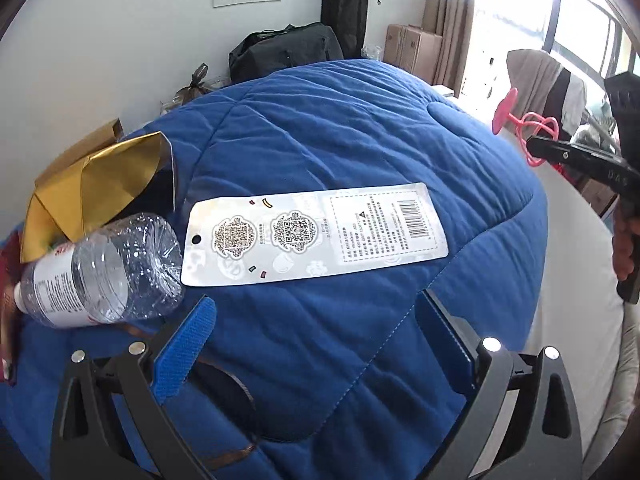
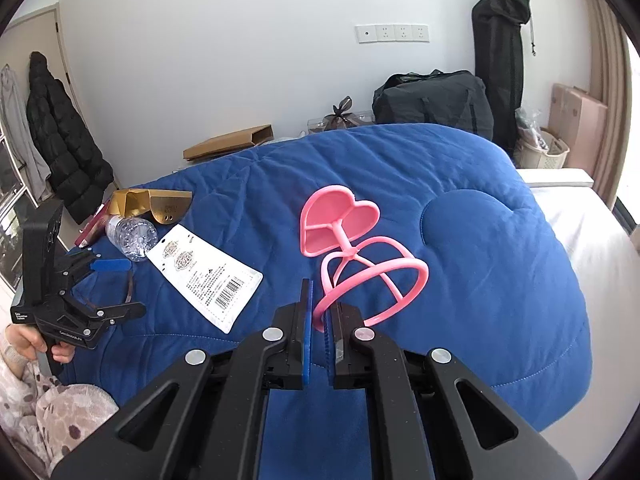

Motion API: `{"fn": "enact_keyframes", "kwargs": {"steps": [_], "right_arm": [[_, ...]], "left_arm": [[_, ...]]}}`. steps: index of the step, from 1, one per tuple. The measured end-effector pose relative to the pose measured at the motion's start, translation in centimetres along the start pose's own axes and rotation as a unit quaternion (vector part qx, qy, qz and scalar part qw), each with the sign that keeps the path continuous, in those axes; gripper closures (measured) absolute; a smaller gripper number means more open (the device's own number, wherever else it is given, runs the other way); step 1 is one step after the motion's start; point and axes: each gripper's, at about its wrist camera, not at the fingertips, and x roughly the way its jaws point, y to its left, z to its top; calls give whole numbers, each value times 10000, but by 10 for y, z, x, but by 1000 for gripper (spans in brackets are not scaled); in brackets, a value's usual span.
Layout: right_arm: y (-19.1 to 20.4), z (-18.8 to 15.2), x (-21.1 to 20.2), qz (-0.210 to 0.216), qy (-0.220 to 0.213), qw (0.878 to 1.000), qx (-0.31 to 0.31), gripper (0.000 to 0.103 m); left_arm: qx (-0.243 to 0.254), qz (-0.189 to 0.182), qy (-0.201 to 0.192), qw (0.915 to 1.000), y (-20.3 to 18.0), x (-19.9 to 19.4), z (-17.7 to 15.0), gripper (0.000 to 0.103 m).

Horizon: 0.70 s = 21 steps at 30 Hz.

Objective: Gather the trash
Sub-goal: 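Lift the pink holder with the right gripper and carry it over the bin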

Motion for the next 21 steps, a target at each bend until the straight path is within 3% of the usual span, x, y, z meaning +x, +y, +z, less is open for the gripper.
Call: {"fn": "enact_keyframes", "kwargs": {"steps": [4, 8, 13, 17, 19, 21], "right_arm": [[2, 0, 3, 62, 0, 10000, -10, 99], [9, 2, 5, 106, -27, 9999, -106, 99], [18, 6, 8, 192, -89, 9997, -123, 99], [28, 7, 10, 151, -77, 9996, -244, 99], [31, 7, 10, 191, -56, 9995, -240, 99], [33, 6, 10, 184, -46, 9994, -273, 99]], "left_arm": [[42, 354, -101, 9993, 20, -15, 3, 5], [-327, 528, -285, 9977, 61, -44, -3, 5], [-948, 572, -238, 9936, 115, -59, -4, 5], [-1185, 397, -421, 9913, 133, -73, -3, 5], [-1027, 279, -223, 9941, 125, -68, -9, 5], [-1016, -157, 65, 9947, 111, -56, -20, 5]]}}
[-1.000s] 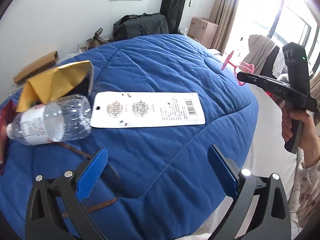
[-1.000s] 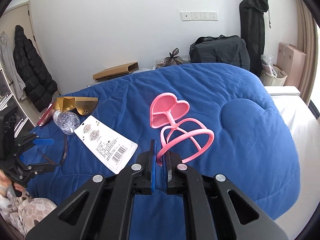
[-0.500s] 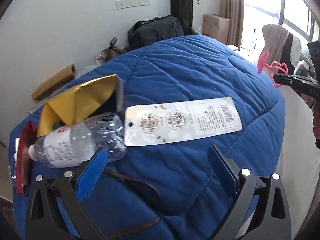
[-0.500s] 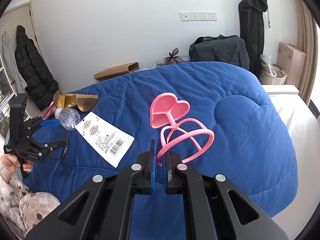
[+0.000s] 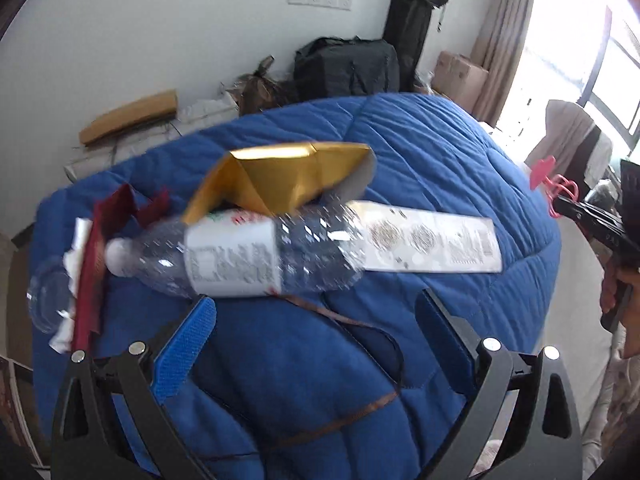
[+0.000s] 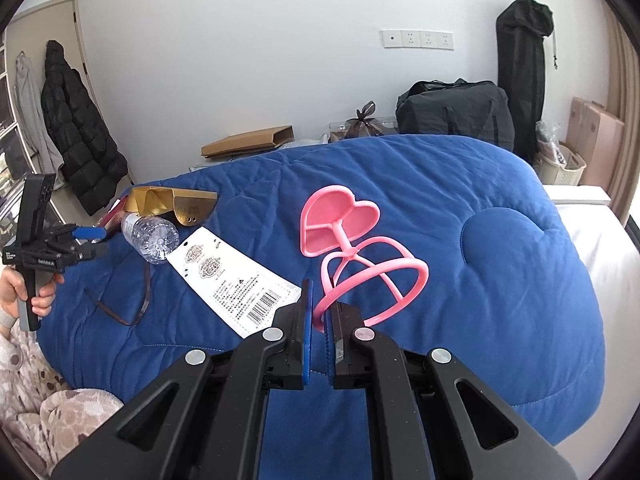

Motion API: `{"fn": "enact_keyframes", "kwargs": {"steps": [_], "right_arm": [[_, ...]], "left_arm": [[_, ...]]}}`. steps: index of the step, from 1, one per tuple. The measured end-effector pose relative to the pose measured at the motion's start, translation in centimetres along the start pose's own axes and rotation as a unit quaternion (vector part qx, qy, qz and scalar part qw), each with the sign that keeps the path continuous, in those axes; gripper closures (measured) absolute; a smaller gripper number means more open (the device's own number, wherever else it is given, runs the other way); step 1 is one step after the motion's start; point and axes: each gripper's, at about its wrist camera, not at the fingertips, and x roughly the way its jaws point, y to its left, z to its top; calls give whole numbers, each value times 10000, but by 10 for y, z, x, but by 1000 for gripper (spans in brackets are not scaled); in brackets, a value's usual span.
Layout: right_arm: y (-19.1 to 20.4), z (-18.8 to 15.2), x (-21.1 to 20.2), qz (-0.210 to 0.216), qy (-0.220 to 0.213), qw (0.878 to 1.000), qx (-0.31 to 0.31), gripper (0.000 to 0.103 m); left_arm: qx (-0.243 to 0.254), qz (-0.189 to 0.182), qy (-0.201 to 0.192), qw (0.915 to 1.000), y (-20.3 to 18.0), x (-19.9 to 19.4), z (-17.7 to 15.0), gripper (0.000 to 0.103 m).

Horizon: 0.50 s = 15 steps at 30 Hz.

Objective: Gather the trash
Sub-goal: 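Lift the pink holder with the right gripper and carry it over the bin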

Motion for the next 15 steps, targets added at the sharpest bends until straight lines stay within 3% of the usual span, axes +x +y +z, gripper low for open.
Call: {"fn": "enact_keyframes", "kwargs": {"steps": [7, 9, 11, 13, 15], "right_arm": [[-1, -1, -3, -45, 2, 10000, 74, 99], [-2, -2, -6, -75, 18, 9999, 68, 99], [-4, -4, -9, -95, 34, 9999, 60, 99], [-6, -7, -10, -114, 49, 9999, 70, 99], [-10, -9, -11, -132, 62, 9998, 113, 99]], "left_arm": [[340, -424, 446, 9975, -57, 45, -32, 6], [200, -521, 517, 9971, -57, 57, -33, 21], [-11, -551, 644, 9964, -51, 66, -32, 50], [-112, -560, 710, 9958, -48, 70, -33, 62], [-57, -543, 725, 9959, -50, 70, -34, 83]]}}
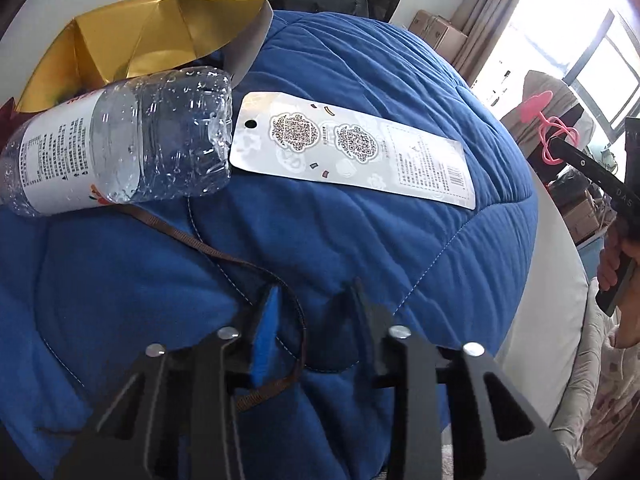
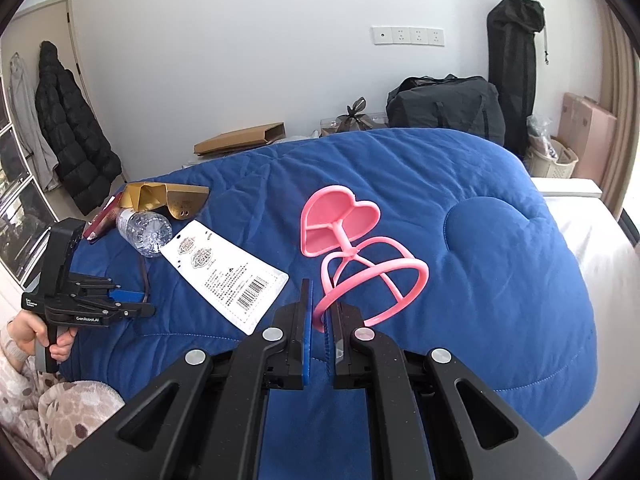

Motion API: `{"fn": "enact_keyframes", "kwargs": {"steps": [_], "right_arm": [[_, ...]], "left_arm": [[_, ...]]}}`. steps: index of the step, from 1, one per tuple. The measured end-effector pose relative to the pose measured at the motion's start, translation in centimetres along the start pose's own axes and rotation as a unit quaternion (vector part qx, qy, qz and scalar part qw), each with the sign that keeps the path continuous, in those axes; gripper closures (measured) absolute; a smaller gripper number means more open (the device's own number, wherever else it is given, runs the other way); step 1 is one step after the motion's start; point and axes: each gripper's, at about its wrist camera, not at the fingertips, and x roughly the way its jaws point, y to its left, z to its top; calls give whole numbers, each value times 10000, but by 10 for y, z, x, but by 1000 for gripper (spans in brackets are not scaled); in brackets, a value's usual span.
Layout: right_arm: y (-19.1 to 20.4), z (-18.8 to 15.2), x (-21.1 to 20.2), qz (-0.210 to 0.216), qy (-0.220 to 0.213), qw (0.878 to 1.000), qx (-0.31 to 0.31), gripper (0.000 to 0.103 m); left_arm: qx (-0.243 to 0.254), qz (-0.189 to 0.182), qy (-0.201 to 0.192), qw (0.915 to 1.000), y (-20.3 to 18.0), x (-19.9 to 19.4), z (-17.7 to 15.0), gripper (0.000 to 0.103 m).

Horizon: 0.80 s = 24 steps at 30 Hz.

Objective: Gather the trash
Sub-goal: 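Lift the pink holder with the right gripper and carry it over the bin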

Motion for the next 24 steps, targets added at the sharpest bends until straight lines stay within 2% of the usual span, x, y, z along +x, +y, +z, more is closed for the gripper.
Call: {"fn": "enact_keyframes", "kwargs": {"steps": [1, 2, 4, 6, 12, 16, 24], "right_arm": [[-1, -1, 0, -4, 12, 10000, 17, 99], [-3, -2, 1, -6, 25, 10000, 44, 98], [-4, -3, 3, 11, 60, 9999, 89, 98], [-1, -4, 3, 21, 68, 10000, 65, 98], [17, 2, -6, 125, -5, 9999, -96, 99], [38, 9, -12, 274, -53, 9994, -213, 99], [101, 25, -18, 695, -156, 9956, -603, 99]], "left_arm": [[39, 36, 46, 10000, -2, 0, -1, 96], [64, 78, 55, 9999, -4, -1, -2, 103], [46, 42, 58, 10000, -6, -6, -3, 103], [93, 248, -5, 9996, -7, -13, -3, 103], [121, 382, -470, 9981, -3, -60, -4, 103], [190, 583, -759, 9952, 3, -97, -12, 103], [-18, 833, -1235, 9888, 47, -166, -49, 103]]}}
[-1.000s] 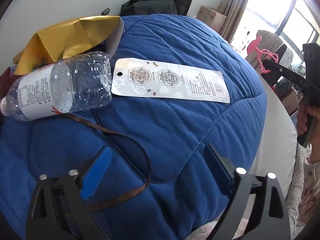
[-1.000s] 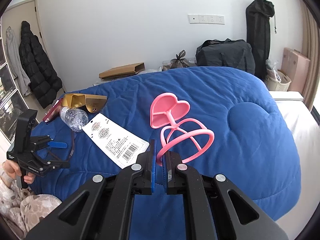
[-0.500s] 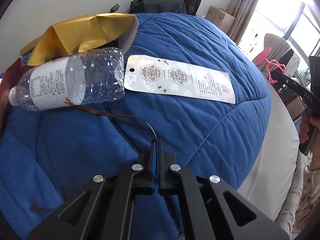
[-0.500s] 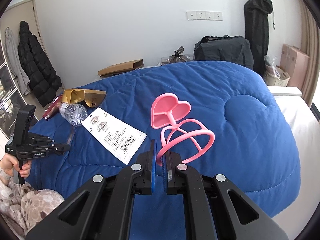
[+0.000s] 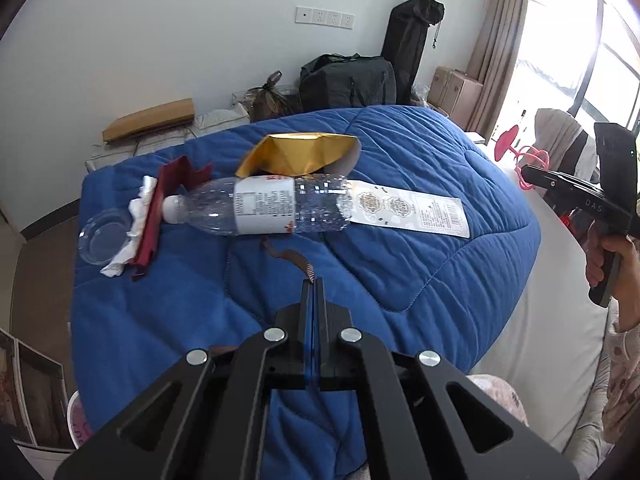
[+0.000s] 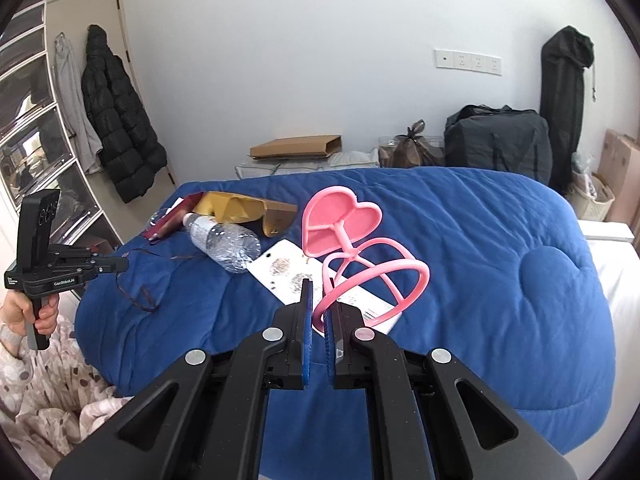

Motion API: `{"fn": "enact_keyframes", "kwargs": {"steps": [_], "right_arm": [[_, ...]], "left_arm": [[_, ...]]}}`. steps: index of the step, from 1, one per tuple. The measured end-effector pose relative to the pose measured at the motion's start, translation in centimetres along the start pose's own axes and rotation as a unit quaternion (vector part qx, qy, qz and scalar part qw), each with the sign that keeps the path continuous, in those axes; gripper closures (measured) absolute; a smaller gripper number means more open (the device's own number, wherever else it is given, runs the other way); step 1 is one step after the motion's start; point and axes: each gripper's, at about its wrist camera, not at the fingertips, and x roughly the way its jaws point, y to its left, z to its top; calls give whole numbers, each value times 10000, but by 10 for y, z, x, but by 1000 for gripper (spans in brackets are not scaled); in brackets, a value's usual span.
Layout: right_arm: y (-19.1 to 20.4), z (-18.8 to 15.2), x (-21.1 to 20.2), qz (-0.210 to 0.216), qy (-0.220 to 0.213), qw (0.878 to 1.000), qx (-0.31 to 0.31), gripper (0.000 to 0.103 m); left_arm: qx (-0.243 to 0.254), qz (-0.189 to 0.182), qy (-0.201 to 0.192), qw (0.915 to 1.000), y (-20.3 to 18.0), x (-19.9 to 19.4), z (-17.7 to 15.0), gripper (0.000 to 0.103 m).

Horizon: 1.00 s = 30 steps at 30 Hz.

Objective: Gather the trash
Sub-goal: 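Lift the pink holder with the right gripper and carry it over the bin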

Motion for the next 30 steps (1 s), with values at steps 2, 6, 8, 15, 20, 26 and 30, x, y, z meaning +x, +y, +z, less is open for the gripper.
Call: {"fn": "enact_keyframes", "kwargs": {"steps": [2, 6, 8, 15, 20, 26, 30], "right_arm": [[18, 5, 3, 101, -8, 9999, -67, 99], [56, 16, 10, 318, -3, 9991, -275, 99], [78, 22, 17, 452, 34, 9981, -405, 99], [175, 48, 51, 1066, 106, 9885, -1063, 99], [255, 62, 87, 1646, 332, 9746, -1485, 99], [360, 63, 139, 2178, 732, 9509, -2076, 99], [434, 56, 171, 2554, 856, 9308, -2471, 99]], "left_arm": [[-101, 68, -77, 9999, 17, -14, -7, 103], [-303, 229, -298, 9988, 51, -51, -24, 103], [-375, 409, -414, 9976, 68, -70, -31, 103], [-856, 1121, -725, 9873, 143, -143, -75, 103], [-1240, 1614, -759, 9761, 207, -185, -115, 103], [-1506, 1958, -618, 9670, 271, -210, -161, 103], [-1590, 2035, -440, 9651, 310, -211, -189, 103]]}}
